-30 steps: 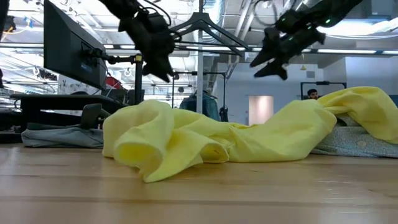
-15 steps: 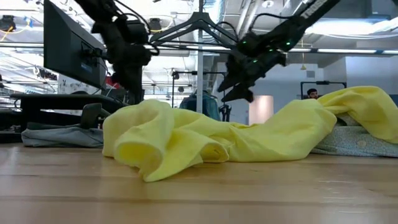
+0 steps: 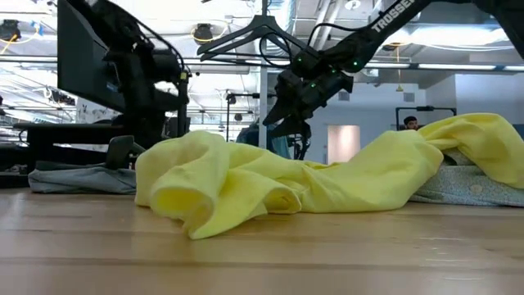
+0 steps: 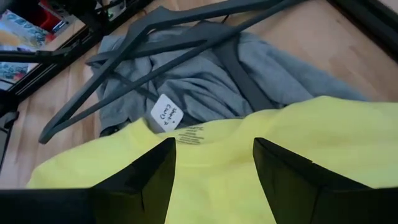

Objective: Hang clothes
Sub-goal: Hang the yellow shirt on the bottom black hanger

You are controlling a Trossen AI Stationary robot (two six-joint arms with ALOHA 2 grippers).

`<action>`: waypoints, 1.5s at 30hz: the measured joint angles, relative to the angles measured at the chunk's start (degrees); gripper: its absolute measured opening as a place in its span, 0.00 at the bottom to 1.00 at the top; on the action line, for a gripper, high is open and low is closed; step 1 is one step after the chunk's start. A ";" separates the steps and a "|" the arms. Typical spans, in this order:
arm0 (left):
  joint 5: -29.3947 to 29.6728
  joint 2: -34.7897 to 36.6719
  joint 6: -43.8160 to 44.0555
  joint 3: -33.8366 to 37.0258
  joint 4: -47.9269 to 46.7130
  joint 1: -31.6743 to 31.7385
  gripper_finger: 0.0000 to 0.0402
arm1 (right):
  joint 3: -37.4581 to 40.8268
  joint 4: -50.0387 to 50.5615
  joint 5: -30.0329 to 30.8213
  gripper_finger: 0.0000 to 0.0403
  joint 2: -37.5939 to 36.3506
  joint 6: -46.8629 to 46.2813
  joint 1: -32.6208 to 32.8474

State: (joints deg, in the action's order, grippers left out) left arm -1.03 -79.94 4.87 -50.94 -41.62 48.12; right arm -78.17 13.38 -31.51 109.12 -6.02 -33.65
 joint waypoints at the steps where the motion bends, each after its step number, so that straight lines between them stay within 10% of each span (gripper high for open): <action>1: -0.12 -1.07 -0.99 0.02 -0.71 0.12 0.40 | 0.00 0.42 0.00 0.50 -0.09 0.00 -0.02; 15: 0.80 -13.00 -7.94 0.07 -0.86 -0.46 0.25 | 0.00 7.63 -0.04 0.50 -0.33 -0.11 -0.08; 28: 9.19 -2.79 -14.02 -10.10 -6.66 -6.87 0.17 | -12.12 19.33 -0.69 0.50 -2.69 0.46 -6.92; 37: 24.46 0.44 -29.10 -20.56 -3.52 -17.31 0.17 | -18.95 10.50 -20.82 0.50 -2.75 -18.26 -12.62; 45: 29.57 0.18 -31.48 -21.46 -0.45 -21.97 0.17 | -18.95 6.68 -24.30 0.50 -2.75 -22.62 -10.32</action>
State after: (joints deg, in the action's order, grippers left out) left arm 28.53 -79.77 -26.61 -72.40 -42.07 26.15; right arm -97.12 20.06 -55.81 106.37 -28.64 -43.97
